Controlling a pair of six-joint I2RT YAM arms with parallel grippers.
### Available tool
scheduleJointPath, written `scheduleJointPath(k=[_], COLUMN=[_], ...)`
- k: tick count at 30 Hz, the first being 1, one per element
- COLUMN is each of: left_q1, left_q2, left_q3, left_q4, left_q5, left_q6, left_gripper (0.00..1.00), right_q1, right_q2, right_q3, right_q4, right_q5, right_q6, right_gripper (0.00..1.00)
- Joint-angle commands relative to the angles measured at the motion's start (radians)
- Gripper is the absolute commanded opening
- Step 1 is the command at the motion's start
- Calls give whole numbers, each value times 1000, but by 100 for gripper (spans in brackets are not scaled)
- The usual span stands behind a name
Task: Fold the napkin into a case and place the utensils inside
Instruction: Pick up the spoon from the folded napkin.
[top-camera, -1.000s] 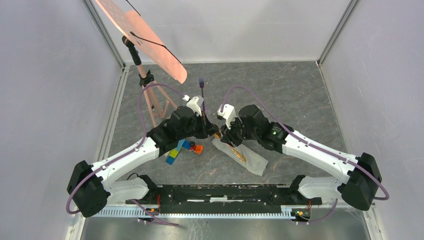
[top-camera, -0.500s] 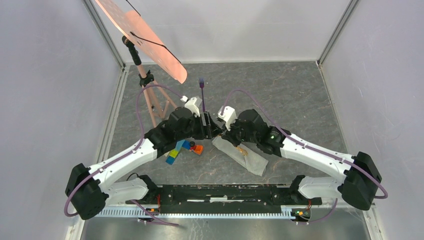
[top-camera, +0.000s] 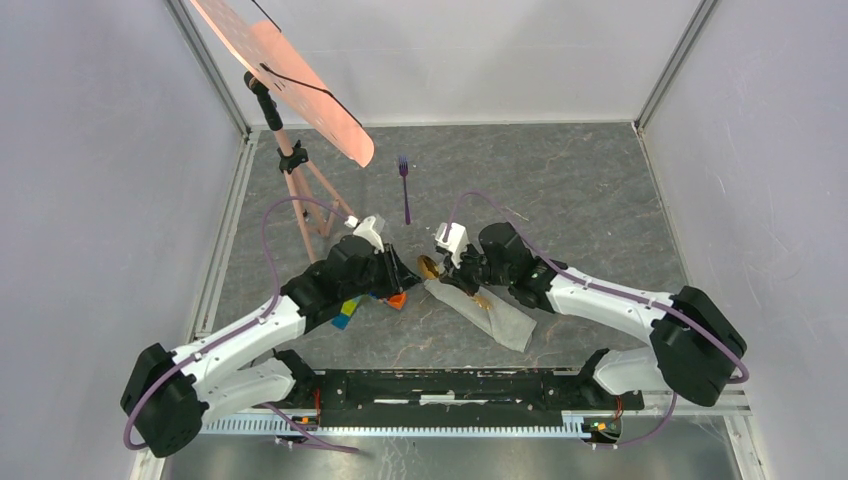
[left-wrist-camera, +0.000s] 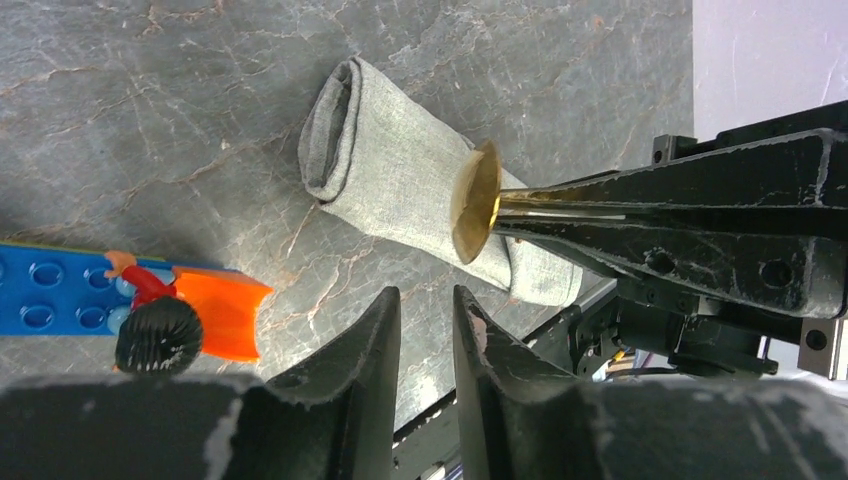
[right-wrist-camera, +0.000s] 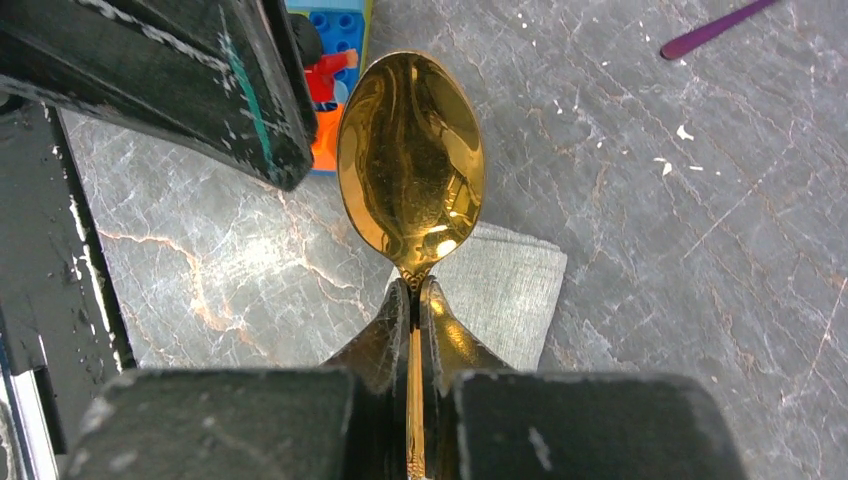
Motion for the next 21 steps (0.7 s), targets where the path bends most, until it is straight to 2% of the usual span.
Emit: scheduleJointPath(k=[1,6,14,21], left_q1=[2,1,2,1], left_q2=[40,72,52,-25], left_q3=[-9,-20,-23,-50], left_q4=[93,128,94,68], left_q5=[27,36,2,-61], left_q6=[-49,-72,-71,-85], left_gripper=[29,27,26,42], right_q1=[3,3,-34,-49], right_q2=[30,73,99,78], right_q3=[23,-2,-42,-114], right_q4=[133,227,278,294], right_q5=[-47,-70,-101,-83], right_q6=[-17,-42,-49,-62], right_gripper=[0,0,0,0])
